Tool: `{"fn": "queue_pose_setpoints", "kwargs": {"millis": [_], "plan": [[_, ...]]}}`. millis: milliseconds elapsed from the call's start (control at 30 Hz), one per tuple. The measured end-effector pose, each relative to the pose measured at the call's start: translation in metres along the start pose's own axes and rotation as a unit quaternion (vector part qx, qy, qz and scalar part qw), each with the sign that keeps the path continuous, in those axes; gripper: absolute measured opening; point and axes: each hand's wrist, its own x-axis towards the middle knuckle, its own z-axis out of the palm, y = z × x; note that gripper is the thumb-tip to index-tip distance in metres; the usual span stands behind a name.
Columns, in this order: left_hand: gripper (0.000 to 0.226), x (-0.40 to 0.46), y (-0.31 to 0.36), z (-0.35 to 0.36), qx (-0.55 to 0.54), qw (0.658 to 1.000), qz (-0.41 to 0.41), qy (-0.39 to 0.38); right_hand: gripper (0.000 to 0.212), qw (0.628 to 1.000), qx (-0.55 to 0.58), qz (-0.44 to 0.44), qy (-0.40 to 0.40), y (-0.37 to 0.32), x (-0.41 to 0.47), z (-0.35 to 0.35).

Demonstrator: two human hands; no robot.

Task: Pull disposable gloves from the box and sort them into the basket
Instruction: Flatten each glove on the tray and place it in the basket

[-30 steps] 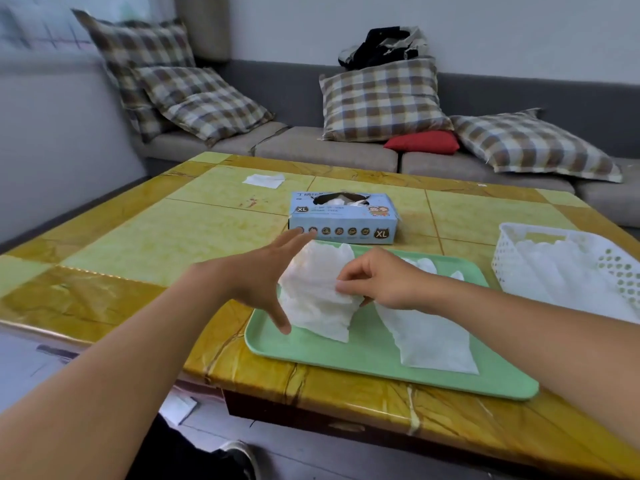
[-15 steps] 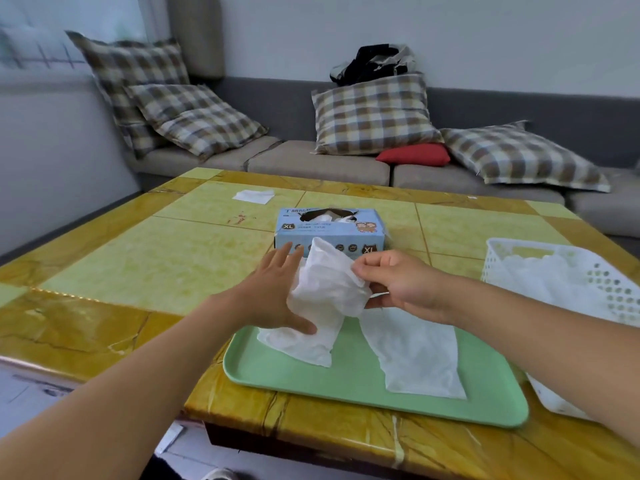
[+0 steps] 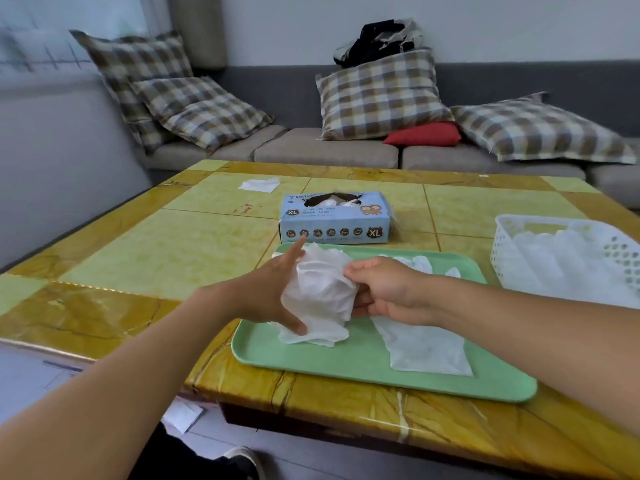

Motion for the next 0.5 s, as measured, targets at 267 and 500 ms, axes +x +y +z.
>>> {"fn": "queue_pose_setpoints", "kwargs": {"millis": [267, 500], "plan": [[0.085, 0.015, -0.008, -0.01, 0.091, 0.995, -0.034, 0.024, 0.036, 0.988, -0.103, -0.008, -0.118, -0.056, -0.053, -0.052], [0.129, -0.004, 0.038, -0.04, 0.035, 0.997, -0.048, 0.056, 0.038, 0.992, 0.109, -0.055, -0.017, -0.074, -0.08, -0.09]]}}
